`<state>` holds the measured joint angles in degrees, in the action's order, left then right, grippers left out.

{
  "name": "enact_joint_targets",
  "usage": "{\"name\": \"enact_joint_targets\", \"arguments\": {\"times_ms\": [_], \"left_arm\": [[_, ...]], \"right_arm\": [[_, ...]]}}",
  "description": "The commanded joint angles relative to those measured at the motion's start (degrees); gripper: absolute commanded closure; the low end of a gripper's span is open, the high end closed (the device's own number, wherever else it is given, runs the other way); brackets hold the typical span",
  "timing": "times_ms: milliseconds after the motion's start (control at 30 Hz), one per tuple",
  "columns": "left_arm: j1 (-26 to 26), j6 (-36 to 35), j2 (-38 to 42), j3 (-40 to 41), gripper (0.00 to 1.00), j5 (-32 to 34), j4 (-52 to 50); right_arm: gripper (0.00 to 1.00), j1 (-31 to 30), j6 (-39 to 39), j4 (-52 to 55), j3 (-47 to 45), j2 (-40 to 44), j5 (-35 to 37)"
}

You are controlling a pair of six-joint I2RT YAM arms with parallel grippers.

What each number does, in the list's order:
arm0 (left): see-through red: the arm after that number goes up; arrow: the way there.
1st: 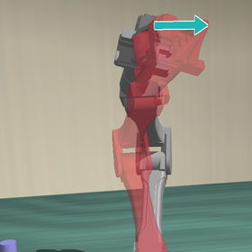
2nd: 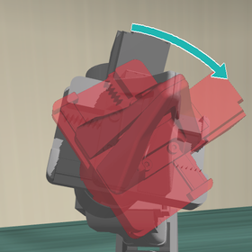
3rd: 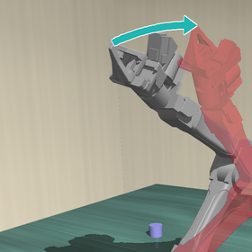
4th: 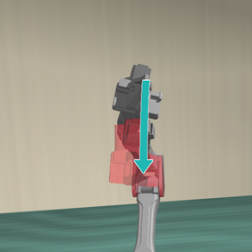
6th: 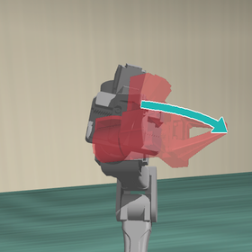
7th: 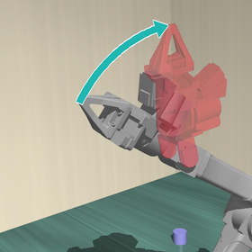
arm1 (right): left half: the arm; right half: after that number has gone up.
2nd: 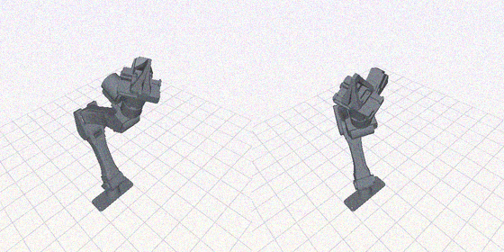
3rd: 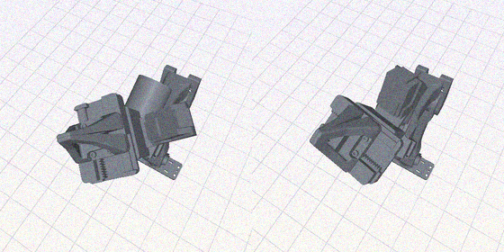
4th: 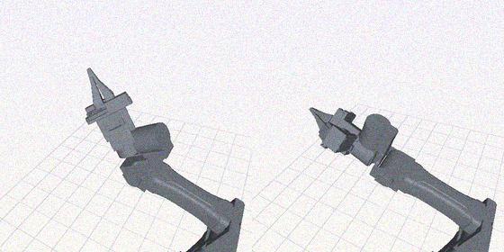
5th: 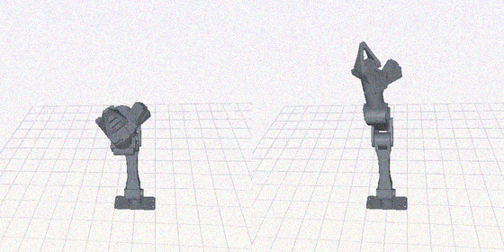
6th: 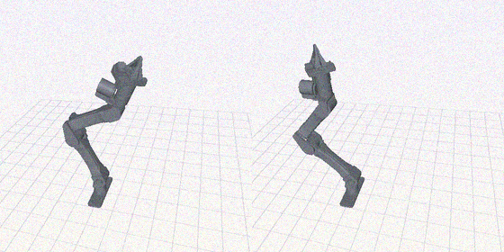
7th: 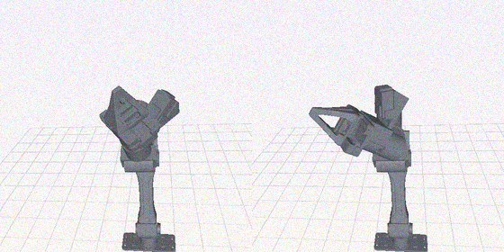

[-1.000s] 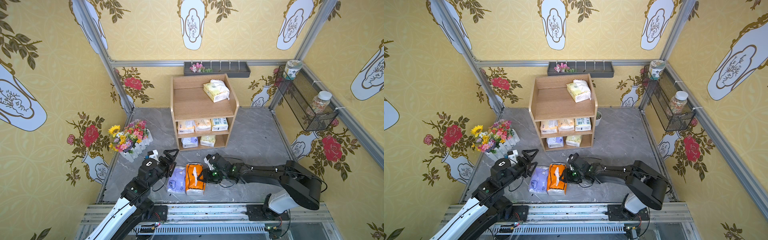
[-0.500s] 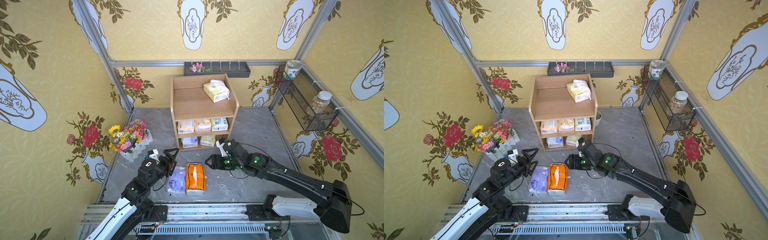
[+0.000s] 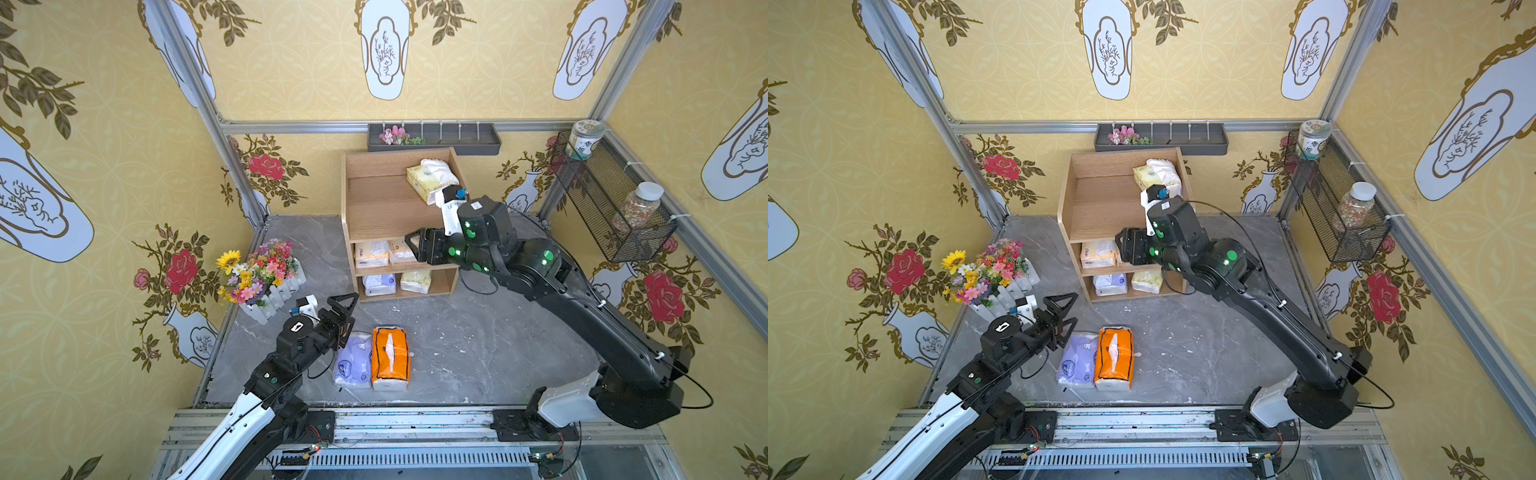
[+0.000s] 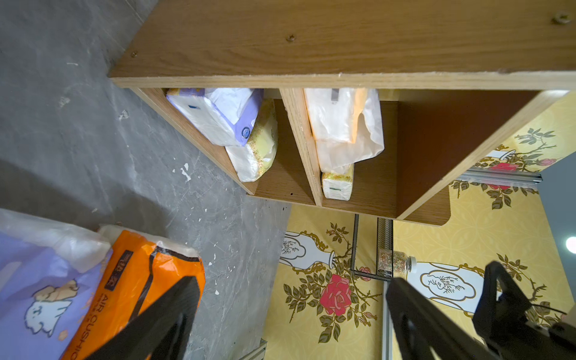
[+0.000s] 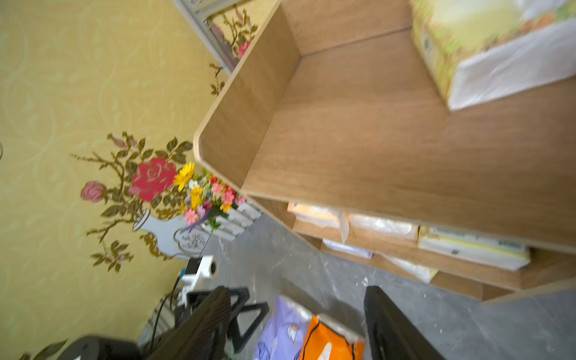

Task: Remove the tissue boxes from the shelf
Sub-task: Place the box of tissues at the center of the board, then pick up a box of tissues from the shelf.

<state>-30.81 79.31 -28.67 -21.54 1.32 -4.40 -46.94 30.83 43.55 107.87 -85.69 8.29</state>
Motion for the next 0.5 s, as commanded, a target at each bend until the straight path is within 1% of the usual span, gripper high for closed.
{"name": "enact_joint_targets", "arguments": {"times_ms": [0, 100, 200, 333, 467], "left_arm": [[0.0, -0.6, 0.6, -0.6, 0.0, 0.6, -0.3], [0.0, -1.3, 0.7, -1.6, 0.0, 0.8, -1.2], [0.0, -1.9, 0.6, -2.3, 0.0, 0.7, -1.6], [0.0, -2.2, 0.5, -2.7, 0.0, 0.8, -2.1], [0.0, -2.2, 0.7, -2.7, 0.0, 0.8, -2.3]], "right_arm": [[0.28, 1.2, 0.4, 0.0, 4.8, -4.3, 7.9], [0.28, 1.4, 2.6, -0.7, 7.2, -7.6, 12.0], [0.28, 1.9, 2.8, -1.8, 8.4, -9.7, 14.5], [0.27, 3.7, 2.8, 0.3, 12.2, -13.0, 18.6], [0.25, 6.3, 2.6, -1.7, 12.7, -15.2, 18.5]]}}
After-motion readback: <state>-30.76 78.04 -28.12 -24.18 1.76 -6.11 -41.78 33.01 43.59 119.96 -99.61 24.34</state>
